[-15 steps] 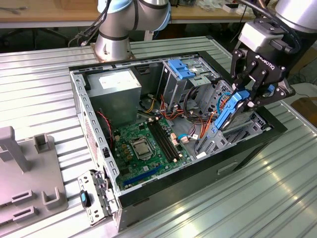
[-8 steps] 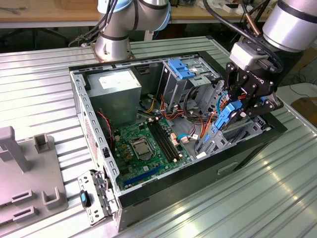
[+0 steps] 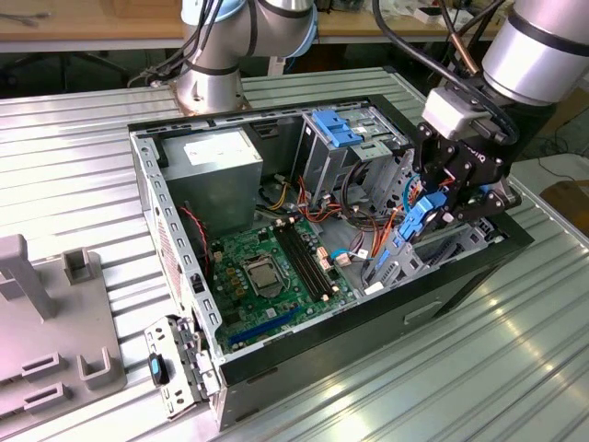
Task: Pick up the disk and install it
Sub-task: 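Insert the disk into the insertion slot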
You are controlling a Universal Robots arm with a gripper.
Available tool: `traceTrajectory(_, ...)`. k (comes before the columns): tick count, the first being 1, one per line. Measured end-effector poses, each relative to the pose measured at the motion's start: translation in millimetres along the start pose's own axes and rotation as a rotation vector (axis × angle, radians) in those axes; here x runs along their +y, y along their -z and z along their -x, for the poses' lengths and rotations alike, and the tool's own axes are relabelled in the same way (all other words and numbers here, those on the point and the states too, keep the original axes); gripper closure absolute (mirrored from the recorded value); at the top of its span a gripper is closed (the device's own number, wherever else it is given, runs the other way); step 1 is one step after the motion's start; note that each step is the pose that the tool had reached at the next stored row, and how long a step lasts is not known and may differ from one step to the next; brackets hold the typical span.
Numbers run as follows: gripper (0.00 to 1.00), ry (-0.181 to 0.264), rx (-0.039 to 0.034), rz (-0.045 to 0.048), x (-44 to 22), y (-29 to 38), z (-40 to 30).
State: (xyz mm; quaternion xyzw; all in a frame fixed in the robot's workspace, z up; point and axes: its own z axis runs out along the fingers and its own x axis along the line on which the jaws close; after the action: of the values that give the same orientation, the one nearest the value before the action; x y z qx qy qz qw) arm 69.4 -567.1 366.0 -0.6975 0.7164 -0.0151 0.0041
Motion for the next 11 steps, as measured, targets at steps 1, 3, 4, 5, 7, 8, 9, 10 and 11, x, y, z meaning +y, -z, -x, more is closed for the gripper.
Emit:
traceTrajectory(1,0.63,0.0,0.0005,0.0,0.1,-1.0,0.0)
traceTrajectory(3,0.63,0.0,0.0016,0.0,0.1,-3.4,0.0)
traceTrajectory(4,0.63,0.0,0.002,0.0,0.2,-4.4,0.1)
traceTrajectory(5,0.63,0.0,0.0025,-0.0001,0.2,-5.7,0.1)
traceTrajectory(7,0.63,0.0,0.0034,-0.0001,0.3,-8.5,0.1)
traceTrajectory(8,0.63,0.0,0.0036,-0.0001,0.3,-9.4,0.1)
traceTrajectory(9,0.63,0.0,0.004,-0.0001,0.3,-10.2,0.2)
traceTrajectory(10,0.63,0.0,0.0041,-0.0001,0.3,-10.1,0.2)
traceTrajectory(11,0.63,0.0,0.0044,-0.0001,0.3,-10.1,0.1)
